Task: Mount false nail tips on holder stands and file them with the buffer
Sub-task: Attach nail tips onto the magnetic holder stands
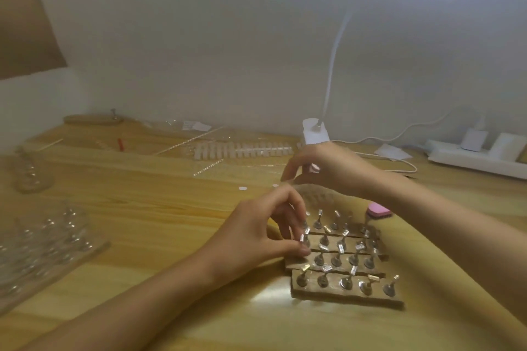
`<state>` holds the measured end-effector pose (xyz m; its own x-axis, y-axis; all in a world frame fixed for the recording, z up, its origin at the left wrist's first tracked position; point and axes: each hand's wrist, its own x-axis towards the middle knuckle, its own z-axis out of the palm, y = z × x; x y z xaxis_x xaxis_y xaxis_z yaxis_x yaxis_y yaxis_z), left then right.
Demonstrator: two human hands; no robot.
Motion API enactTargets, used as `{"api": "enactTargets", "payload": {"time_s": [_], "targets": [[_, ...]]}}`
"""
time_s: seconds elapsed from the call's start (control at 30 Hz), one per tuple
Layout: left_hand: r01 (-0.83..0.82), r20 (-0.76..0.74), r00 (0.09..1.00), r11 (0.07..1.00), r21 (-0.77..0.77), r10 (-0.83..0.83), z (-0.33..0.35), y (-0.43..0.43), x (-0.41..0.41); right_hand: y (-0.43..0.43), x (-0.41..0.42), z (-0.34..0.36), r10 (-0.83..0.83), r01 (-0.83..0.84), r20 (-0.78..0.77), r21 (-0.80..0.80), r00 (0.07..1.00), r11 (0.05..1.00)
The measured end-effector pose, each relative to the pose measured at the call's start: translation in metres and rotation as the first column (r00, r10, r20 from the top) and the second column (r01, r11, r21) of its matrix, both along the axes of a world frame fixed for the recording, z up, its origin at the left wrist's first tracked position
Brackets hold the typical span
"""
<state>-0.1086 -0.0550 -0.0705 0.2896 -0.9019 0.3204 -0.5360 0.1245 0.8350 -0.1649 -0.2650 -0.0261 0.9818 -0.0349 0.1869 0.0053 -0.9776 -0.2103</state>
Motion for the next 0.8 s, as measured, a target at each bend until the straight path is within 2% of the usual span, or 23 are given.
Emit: {"api": "enactTargets", "payload": {"time_s": [0.17, 0.43, 0.8], "targets": [[0.035, -0.001, 0.999, 0.999, 0.004, -0.035, -0.001, -0.001, 0.002, 0.013, 0.028, -0.005, 0.086, -0.089, -0.034, -0.086, 0.996, 0.992], [0.129, -0.081, 0.989, 0.989, 0.073, -0.123, 0.003, 0.003, 0.014, 0.0, 0.031, -0.011, 0.128, -0.127, -0.031, 0.035, 0.991, 0.991], [0.136, -0.093, 0.987, 0.988, 0.074, -0.129, 0.005, 0.001, 0.013, -0.006, 0.036, -0.011, 0.158, -0.154, -0.047, 0.066, 0.986, 0.986]]}}
